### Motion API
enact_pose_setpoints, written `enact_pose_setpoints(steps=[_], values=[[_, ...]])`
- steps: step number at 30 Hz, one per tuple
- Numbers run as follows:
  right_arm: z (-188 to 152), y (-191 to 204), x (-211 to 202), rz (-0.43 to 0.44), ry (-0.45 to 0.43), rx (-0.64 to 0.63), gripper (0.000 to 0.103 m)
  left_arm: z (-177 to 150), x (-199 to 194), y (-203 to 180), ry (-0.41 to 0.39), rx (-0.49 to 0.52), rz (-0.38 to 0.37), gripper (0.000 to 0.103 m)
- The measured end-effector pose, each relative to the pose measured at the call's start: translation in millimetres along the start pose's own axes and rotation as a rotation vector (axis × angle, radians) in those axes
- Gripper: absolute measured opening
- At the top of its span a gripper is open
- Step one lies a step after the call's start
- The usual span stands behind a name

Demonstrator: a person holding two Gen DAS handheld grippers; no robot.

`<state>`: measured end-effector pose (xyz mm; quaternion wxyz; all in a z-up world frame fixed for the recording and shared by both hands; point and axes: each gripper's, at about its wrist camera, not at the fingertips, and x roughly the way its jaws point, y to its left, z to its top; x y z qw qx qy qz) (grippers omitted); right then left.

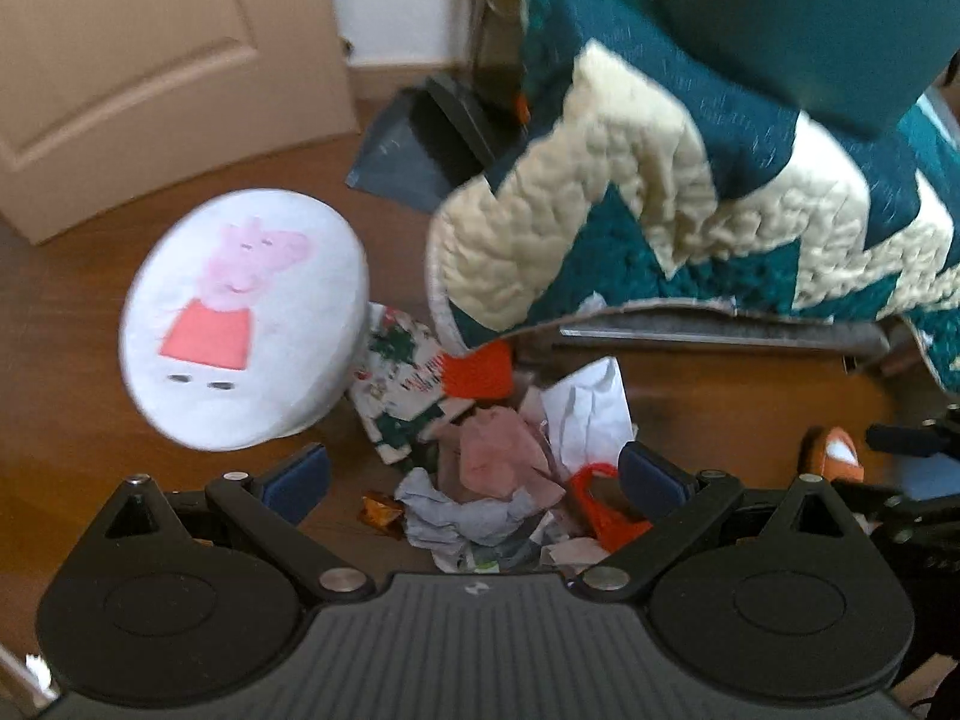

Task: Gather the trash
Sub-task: 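Lower both tools toward the trash pile on the floor, then grasp the red plastic bag with the right tool while the left tool grasps grey crumpled paper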

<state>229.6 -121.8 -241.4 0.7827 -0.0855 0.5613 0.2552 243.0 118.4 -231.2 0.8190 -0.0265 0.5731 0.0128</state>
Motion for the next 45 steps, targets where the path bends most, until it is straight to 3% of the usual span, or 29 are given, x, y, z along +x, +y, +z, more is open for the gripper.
enact_pose_setpoints(steps=[3,7,17,27,29,32,36,38,45], values=[[-5,7,34,0.026,0.085,-0.056,0.056,6,30,2,0.01,0.072,-0.034,0.103],[-19,11,82,0.032,0.179,-0.098,0.056,-2,76,5,0.033,0.213,-0.007,0.102],[-65,5,172,0.022,0.361,-0.159,0.056,-56,168,-2,0.118,0.504,-0.038,0.102],[-86,14,224,0.026,0.446,-0.233,0.056,-88,224,-13,0.116,0.699,-0.079,0.096],[-88,15,228,0.018,0.444,-0.25,0.056,-91,234,-18,0.11,0.741,-0.083,0.087],[-88,13,233,-0.001,0.437,-0.251,0.054,-93,253,-26,0.136,0.765,-0.105,0.076],[-90,13,236,-0.012,0.428,-0.264,0.053,-98,266,-35,0.159,0.777,-0.123,0.071],[-91,15,235,-0.023,0.412,-0.28,0.052,-101,270,-36,0.179,0.772,-0.127,0.057],[-94,25,223,-0.038,0.402,-0.304,0.042,-107,260,-32,0.166,0.741,-0.133,0.05]])
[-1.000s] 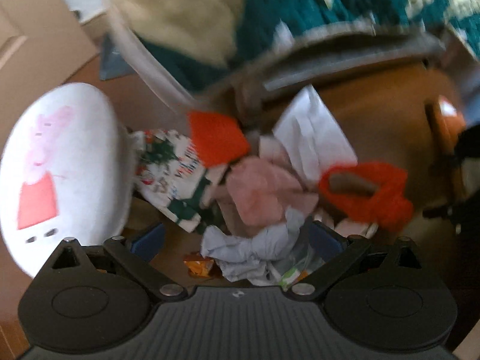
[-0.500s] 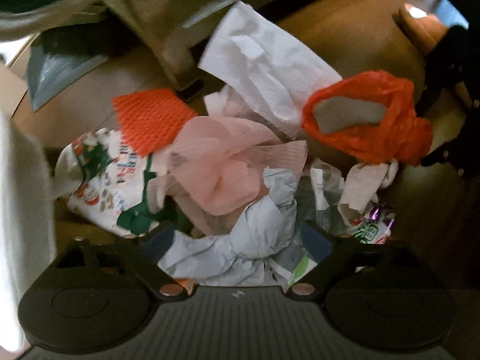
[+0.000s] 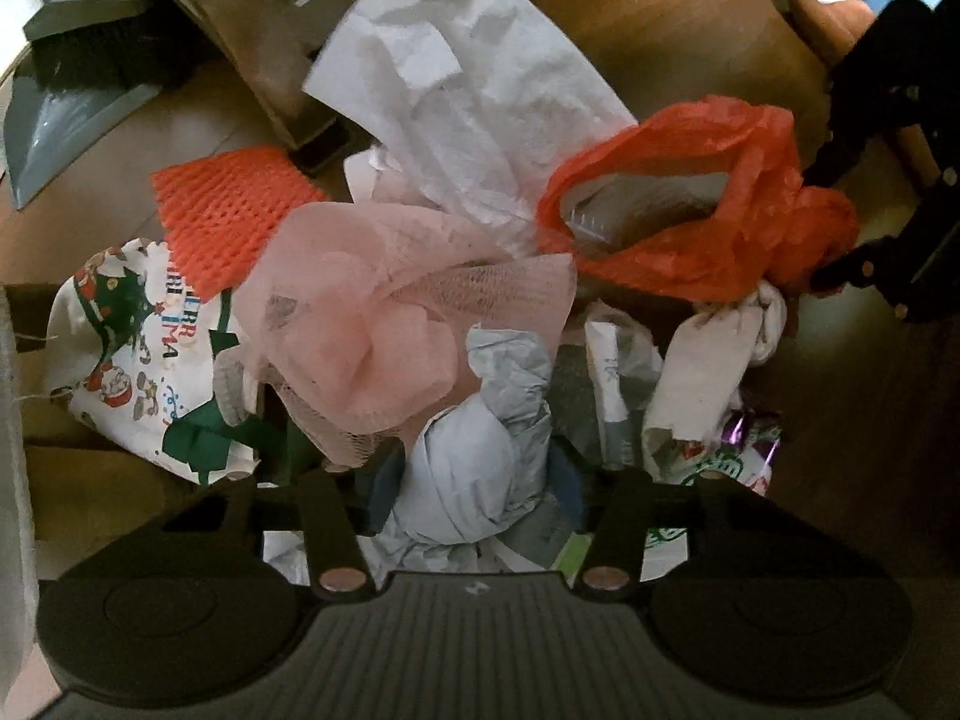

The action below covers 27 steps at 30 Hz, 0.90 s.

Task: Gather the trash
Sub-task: 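Grasp the red plastic bag with the right tool while the left tool grasps grey crumpled paper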

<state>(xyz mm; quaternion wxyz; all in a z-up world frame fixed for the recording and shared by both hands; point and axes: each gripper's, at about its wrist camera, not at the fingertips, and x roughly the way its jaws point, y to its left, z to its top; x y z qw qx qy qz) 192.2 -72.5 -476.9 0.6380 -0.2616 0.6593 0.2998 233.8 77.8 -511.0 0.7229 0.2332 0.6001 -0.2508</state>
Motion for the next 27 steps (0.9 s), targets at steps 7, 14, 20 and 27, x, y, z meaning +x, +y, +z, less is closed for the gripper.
enact_pose_setpoints(steps=[7,14,20,27], values=[[-4,0,-37,-0.04,-0.003,0.041,0.034,-2,-34,8,-0.022,-0.023,0.013,0.049],[-8,7,-98,-0.093,-0.085,0.087,0.034,5,-109,16,-0.111,-0.014,0.047,0.049],[-10,17,-178,-0.116,-0.243,0.067,0.034,18,-191,7,-0.222,0.037,0.131,0.049],[-20,26,-279,-0.149,-0.445,0.081,0.034,32,-290,2,-0.355,-0.007,0.25,0.049]])
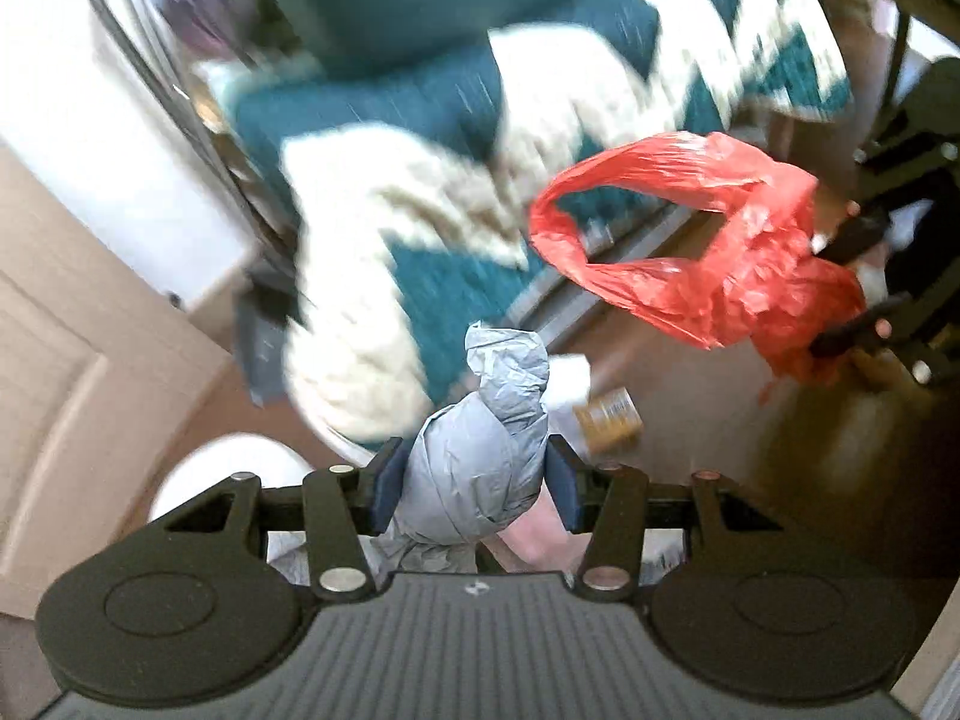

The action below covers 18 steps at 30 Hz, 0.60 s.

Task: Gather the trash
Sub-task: 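Lift both held items and carry them over the teal wastebasket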

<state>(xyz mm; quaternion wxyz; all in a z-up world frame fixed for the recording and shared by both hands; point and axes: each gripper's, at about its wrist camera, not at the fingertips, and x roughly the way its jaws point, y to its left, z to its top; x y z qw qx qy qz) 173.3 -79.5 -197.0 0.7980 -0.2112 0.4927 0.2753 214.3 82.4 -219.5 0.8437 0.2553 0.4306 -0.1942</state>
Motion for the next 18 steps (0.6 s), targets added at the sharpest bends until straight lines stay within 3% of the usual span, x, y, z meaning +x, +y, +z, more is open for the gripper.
enact_pose_setpoints(steps=[5,12,18], values=[[15,-9,-74,-0.005,-0.143,0.043,0.034,28,-63,6,-0.081,-0.092,0.053,0.049],[33,-34,-171,-0.037,-0.325,0.059,0.034,74,-146,7,-0.165,-0.23,0.052,0.049],[72,-76,-240,-0.099,-0.468,0.066,0.034,124,-206,17,-0.251,-0.335,0.065,0.049]])
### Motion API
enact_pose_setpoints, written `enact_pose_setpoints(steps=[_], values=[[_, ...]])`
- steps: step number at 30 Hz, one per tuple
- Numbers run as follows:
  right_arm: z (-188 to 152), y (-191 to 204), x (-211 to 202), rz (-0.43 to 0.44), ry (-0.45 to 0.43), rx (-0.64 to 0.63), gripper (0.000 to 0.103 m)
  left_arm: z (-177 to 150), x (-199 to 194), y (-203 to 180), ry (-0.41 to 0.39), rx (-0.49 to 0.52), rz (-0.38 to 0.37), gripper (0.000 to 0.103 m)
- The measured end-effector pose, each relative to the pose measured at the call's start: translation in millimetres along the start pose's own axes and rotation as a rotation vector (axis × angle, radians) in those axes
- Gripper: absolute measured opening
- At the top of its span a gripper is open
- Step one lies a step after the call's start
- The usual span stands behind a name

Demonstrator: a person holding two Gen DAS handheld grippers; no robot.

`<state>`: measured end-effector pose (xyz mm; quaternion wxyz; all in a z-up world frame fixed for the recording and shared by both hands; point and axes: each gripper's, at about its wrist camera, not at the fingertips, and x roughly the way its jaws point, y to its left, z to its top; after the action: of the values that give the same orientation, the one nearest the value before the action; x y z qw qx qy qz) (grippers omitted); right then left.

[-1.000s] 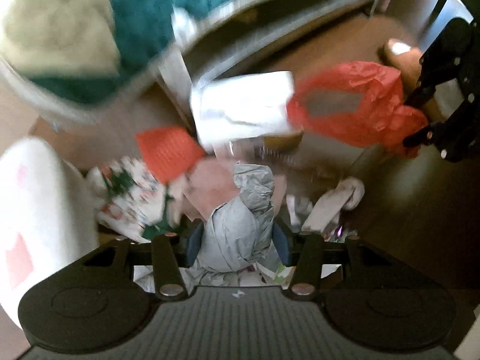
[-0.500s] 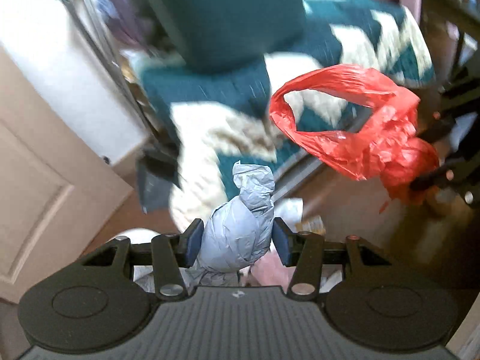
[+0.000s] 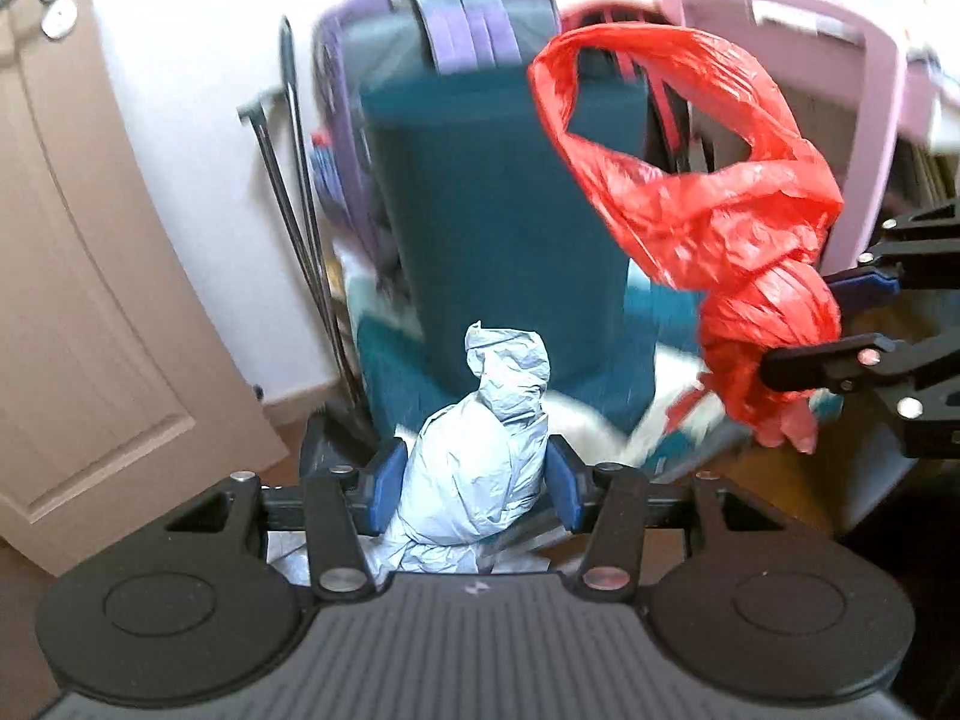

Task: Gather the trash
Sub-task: 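Lift both held items and carry them over the teal wastebasket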

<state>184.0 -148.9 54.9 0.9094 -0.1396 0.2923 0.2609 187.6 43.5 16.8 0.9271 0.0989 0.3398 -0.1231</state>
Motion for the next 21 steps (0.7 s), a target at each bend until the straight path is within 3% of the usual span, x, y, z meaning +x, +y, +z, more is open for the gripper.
enact_pose_setpoints(steps=[5,13,21], values=[[59,-44,-15,-0.042,-0.117,0.044,0.034,72,-33,7,-0.104,-0.104,-0.007,0.049],[128,-96,9,-0.103,-0.167,0.108,0.034,181,-34,8,-0.225,-0.188,-0.006,0.049],[135,-123,55,-0.127,-0.123,0.095,0.034,236,19,-7,-0.219,-0.205,0.0,0.049]])
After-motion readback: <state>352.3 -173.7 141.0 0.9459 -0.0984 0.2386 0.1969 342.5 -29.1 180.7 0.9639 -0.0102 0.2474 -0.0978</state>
